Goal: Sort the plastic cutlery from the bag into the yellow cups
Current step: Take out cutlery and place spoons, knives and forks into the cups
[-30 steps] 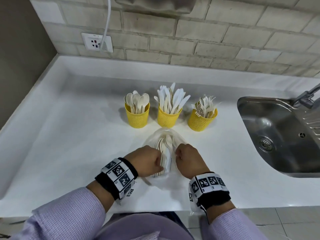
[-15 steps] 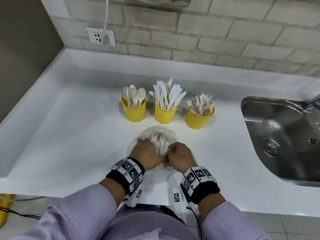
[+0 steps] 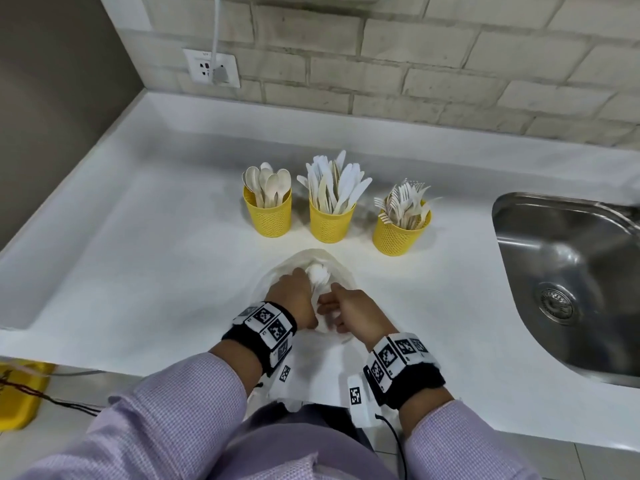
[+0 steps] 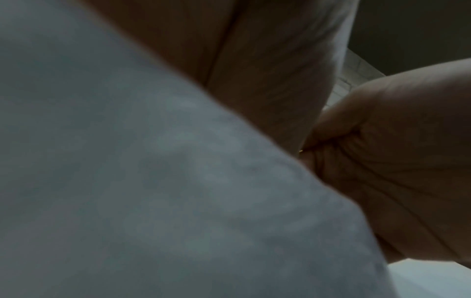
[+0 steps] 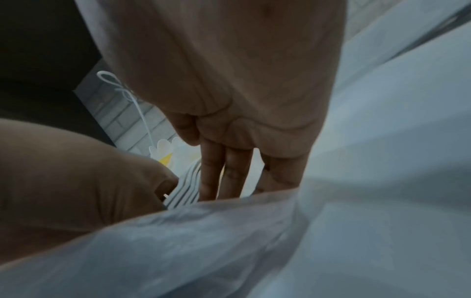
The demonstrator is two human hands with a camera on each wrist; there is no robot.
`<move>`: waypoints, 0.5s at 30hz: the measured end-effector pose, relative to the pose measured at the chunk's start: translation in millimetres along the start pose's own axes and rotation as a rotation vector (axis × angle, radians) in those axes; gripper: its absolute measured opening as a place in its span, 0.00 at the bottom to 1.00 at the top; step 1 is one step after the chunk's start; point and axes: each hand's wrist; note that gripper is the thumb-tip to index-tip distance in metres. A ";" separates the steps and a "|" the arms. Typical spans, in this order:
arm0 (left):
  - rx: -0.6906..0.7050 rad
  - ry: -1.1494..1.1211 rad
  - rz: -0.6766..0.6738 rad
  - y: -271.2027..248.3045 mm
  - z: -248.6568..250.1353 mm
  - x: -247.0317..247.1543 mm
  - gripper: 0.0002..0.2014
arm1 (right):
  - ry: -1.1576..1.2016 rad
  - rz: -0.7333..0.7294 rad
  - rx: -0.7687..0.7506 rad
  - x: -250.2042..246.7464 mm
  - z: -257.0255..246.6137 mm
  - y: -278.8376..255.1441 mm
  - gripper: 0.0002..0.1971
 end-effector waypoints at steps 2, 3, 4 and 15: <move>-0.010 -0.020 0.044 0.4 0.9 3.3 0.31 | -0.041 -0.025 -0.038 -0.2 2.2 -0.1 0.21; -0.019 -0.040 0.068 -0.1 1.1 4.7 0.29 | -0.050 -0.033 -0.059 0.7 3.3 -1.0 0.20; -0.029 -0.056 0.084 -0.5 0.9 5.8 0.28 | -0.055 -0.036 -0.078 1.3 4.5 -1.8 0.20; 0.154 -0.224 -0.007 -9.8 -22.4 -1.3 0.15 | 0.315 0.120 -0.145 -9.3 5.0 1.8 0.16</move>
Point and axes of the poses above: each hand's wrist, its own y-axis towards the middle knuckle, its own x-axis out of the palm, z = x × y, and after that the axes turned 1 degree about -x, right-handed
